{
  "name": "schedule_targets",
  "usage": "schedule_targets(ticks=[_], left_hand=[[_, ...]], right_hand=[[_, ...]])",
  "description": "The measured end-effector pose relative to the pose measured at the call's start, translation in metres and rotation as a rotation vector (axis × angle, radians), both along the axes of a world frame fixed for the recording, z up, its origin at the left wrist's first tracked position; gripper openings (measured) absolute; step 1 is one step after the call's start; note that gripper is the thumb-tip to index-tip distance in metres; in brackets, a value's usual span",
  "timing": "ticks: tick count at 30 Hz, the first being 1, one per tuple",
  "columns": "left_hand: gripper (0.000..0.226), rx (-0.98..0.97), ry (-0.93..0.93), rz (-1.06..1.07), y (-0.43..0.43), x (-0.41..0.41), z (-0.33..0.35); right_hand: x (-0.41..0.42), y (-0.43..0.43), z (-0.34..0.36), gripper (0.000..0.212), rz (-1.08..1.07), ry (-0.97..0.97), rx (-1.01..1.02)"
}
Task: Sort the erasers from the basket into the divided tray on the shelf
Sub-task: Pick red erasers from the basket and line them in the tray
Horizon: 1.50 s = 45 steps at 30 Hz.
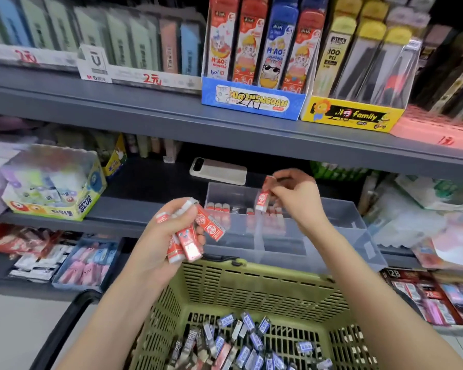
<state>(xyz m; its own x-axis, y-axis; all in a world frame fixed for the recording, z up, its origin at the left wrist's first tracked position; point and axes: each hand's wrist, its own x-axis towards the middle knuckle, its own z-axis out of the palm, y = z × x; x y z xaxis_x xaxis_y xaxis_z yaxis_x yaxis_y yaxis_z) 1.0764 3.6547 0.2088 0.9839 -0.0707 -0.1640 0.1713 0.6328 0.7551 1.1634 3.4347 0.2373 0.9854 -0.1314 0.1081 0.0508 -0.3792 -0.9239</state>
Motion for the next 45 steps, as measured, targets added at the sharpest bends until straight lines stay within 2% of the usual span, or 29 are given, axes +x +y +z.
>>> schedule_targets(ticks=[2, 6, 11, 15, 22, 26, 28, 32, 34, 35, 36, 38, 39, 41, 45], left_hand=[[0.039, 0.034, -0.009, -0.003, -0.001, 0.006, -0.001], [0.021, 0.067, -0.019, -0.052, -0.012, 0.015, -0.002], [0.017, 0.133, -0.015, -0.108, -0.026, 0.023, -0.003], [0.026, 0.125, 0.002, -0.121, -0.035, 0.026, -0.002], [0.030, 0.097, 0.014, -0.117, -0.042, 0.027, 0.000], [0.021, 0.135, 0.014, -0.116, -0.042, 0.027, -0.001], [0.017, 0.140, 0.016, -0.116, -0.043, 0.028, -0.002], [0.027, 0.136, 0.027, -0.126, -0.047, 0.027, 0.000], [0.034, 0.128, 0.034, -0.128, -0.050, 0.026, 0.003], [0.034, 0.132, 0.035, -0.128, -0.051, 0.026, 0.004], [0.031, 0.134, 0.036, -0.127, -0.052, 0.026, 0.005], [0.017, 0.110, 0.040, -0.118, -0.056, 0.025, 0.006], [0.011, 0.093, 0.045, -0.111, -0.058, 0.025, 0.007], [0.006, 0.076, 0.055, -0.101, -0.062, 0.024, 0.009], [0.011, 0.158, 0.002, -0.129, -0.071, 0.020, 0.015]], right_hand=[[0.012, -0.020, -0.003, 0.005, -0.081, -0.018, -0.189], [0.020, -0.056, -0.012, 0.010, -0.170, 0.042, -0.627], [0.026, -0.063, -0.026, 0.016, -0.040, 0.092, -1.024], [0.032, -0.057, -0.030, 0.018, 0.034, 0.075, -1.170], [0.038, -0.047, -0.035, 0.027, -0.040, 0.112, -1.212], [0.036, -0.052, -0.038, 0.026, 0.079, 0.030, -1.391], [0.036, -0.054, -0.036, 0.025, 0.166, 0.023, -1.415], [0.031, -0.061, -0.033, 0.033, 0.267, 0.089, -1.372], [0.019, -0.060, -0.027, 0.032, 0.190, -0.014, -1.337], [0.009, -0.057, -0.023, 0.028, 0.147, -0.113, -1.217], [-0.003, -0.052, -0.018, 0.023, 0.150, -0.171, -1.005], [-0.033, -0.039, -0.003, 0.012, 0.309, -0.117, -0.470], [-0.048, -0.031, 0.004, 0.008, 0.411, -0.064, -0.296], [-0.069, -0.021, 0.009, 0.010, 0.490, -0.003, -0.154], [-0.079, -0.020, 0.010, 0.006, 0.397, -0.023, -0.070]])
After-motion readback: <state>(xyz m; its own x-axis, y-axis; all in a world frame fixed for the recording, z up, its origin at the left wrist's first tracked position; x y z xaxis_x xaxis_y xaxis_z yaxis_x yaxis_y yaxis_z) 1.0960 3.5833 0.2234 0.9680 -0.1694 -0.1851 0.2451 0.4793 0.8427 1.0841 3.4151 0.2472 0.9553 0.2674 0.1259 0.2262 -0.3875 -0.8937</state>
